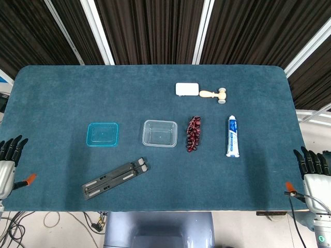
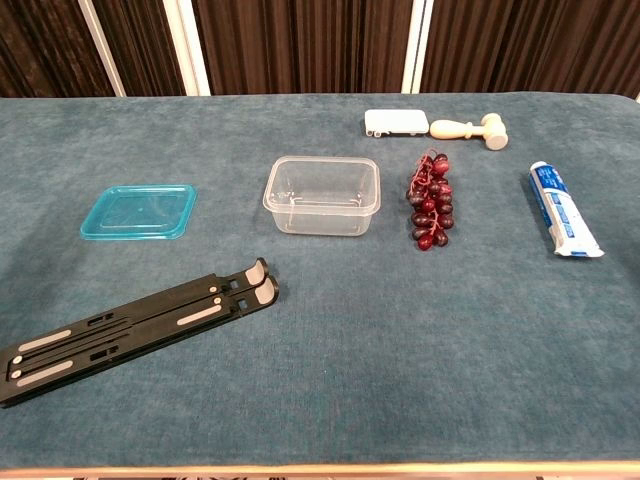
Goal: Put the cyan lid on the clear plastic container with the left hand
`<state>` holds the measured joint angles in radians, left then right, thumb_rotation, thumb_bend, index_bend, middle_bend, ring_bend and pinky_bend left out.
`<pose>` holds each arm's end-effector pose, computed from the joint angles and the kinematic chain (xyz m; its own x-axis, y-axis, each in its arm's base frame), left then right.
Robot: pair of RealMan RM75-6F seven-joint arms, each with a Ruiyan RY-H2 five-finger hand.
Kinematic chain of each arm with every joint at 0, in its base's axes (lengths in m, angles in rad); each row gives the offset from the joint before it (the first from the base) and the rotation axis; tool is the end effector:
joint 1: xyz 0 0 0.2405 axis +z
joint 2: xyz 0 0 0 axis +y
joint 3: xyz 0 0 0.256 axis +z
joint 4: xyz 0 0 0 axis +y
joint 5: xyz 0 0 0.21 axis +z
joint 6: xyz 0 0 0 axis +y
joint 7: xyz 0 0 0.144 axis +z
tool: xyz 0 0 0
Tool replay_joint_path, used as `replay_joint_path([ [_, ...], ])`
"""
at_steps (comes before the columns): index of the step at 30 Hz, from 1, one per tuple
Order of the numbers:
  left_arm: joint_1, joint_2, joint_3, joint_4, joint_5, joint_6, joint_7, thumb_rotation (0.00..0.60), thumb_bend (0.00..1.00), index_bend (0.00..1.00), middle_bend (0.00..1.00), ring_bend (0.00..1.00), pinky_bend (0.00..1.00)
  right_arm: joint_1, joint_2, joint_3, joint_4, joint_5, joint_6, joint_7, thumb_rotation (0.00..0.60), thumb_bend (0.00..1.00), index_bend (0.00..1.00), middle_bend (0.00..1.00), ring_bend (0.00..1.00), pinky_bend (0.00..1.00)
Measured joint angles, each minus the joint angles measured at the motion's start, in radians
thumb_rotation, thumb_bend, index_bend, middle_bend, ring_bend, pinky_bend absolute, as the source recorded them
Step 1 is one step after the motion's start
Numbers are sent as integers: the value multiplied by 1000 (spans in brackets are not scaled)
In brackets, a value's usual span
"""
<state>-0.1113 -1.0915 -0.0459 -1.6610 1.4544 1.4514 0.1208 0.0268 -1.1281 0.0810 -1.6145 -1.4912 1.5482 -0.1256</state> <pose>-0.3066 0.1875 0.1607 0.4808 0.0326 0.8762 0.8766 0.0050 -0.4812 -0.3150 -0.1688 0.1692 0.4970 0.0618 0.8656 -0.8675 0.0592 0.4939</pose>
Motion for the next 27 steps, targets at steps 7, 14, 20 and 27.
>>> replay_joint_path([
  [7, 0, 1, 0, -1, -6, -4, 3, 600, 157, 72, 0, 0, 0, 2, -1, 0, 0, -1, -2, -1, 600, 291, 61, 40, 28, 0],
  [14, -2, 2, -9, 2, -26, -10, -8, 600, 157, 72, 0, 0, 0, 1, 0, 1, -2, 4, -4, -2, 600, 291, 61, 40, 29, 0],
  [20, -1, 11, -9, -8, -28, -14, -23, 600, 157, 72, 0, 0, 0, 2, -2, 1, -5, 6, -7, -1, 600, 291, 61, 40, 28, 0],
  [27, -2, -22, -32, 15, -42, 15, -3, 600, 155, 71, 0, 0, 0, 0, -2, 3, -13, 16, -7, 7, 600, 291, 61, 40, 29, 0],
])
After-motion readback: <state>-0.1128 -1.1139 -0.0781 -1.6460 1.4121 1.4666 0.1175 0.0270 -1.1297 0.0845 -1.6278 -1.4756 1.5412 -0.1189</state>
